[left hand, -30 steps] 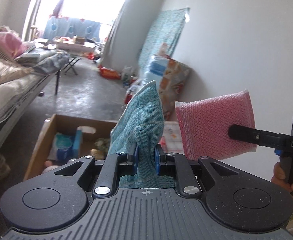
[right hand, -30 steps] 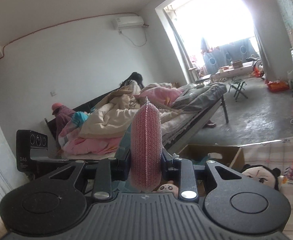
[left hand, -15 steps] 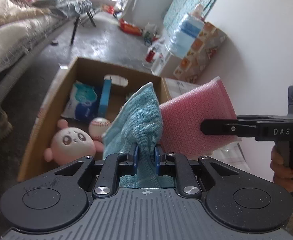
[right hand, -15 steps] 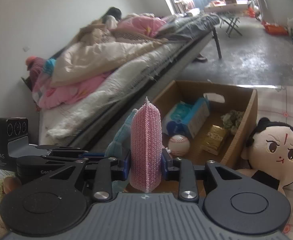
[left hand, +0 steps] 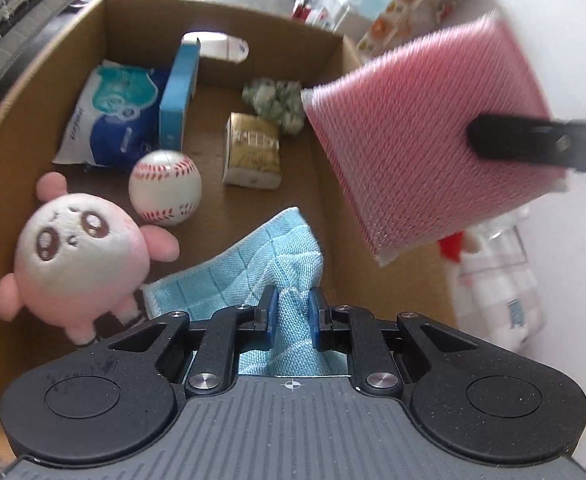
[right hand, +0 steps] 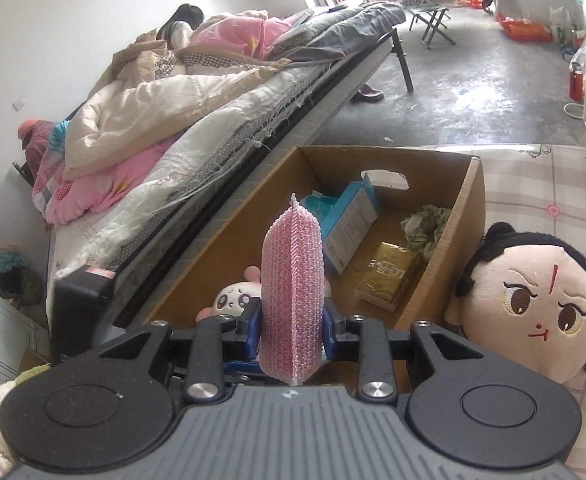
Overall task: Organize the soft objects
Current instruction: 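Open the left tool to drop the blue towel while the right tool holds the sponge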
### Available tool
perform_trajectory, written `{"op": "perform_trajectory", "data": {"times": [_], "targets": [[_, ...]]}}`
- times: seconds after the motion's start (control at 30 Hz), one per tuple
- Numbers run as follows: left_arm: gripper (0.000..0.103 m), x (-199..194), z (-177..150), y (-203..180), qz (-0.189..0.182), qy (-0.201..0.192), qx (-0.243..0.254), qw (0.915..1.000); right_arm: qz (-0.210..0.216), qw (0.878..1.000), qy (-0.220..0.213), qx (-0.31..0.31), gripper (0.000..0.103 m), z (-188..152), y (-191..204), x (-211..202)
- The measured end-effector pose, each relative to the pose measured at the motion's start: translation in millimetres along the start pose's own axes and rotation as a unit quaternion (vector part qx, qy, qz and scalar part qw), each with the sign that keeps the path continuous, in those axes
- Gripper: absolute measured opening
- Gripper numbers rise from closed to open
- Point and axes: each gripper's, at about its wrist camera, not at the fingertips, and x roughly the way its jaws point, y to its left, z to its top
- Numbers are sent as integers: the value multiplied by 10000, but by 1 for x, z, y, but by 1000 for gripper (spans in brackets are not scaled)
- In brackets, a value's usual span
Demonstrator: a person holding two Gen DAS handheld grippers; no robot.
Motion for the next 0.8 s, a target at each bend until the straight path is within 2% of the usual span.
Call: {"op": "perform_trajectory", "data": {"times": [0.17,0.3,0.43,0.5,0.53,0.6,0.63,0.67,0.8], "targets": [[14,16,-3,-6,-97,498,25,9987,118,9999,-13,23,32,3,-6,5],[14,21,-9,-6,-449,884,-276,9947,182,9998,-29,17,32,4,-7,6],[16,27,-15,0,-609,1159,-562,9898,242,9997,-20,42,32,5,-7,7],[21,31,-16,3,-594,1283,-604,9881,240,9997,30,61,32,5,-7,10],[24,30,-17,3,-583,1268,-529,9888,224,9997,75,66,32,5,-8,11],[45,23,-18,1,-568,1172,-423,9906,157,9997,172,61,32,5,-7,16],[48,19,-19,0,-590,1102,-362,9915,110,9997,229,52,32,6,-7,19],[51,14,-20,-1,-639,1030,-296,9922,61,9996,289,32,32,6,-6,21],[52,-6,-21,3,-797,802,-344,9930,-128,9986,502,-111,32,8,-1,31]]}}
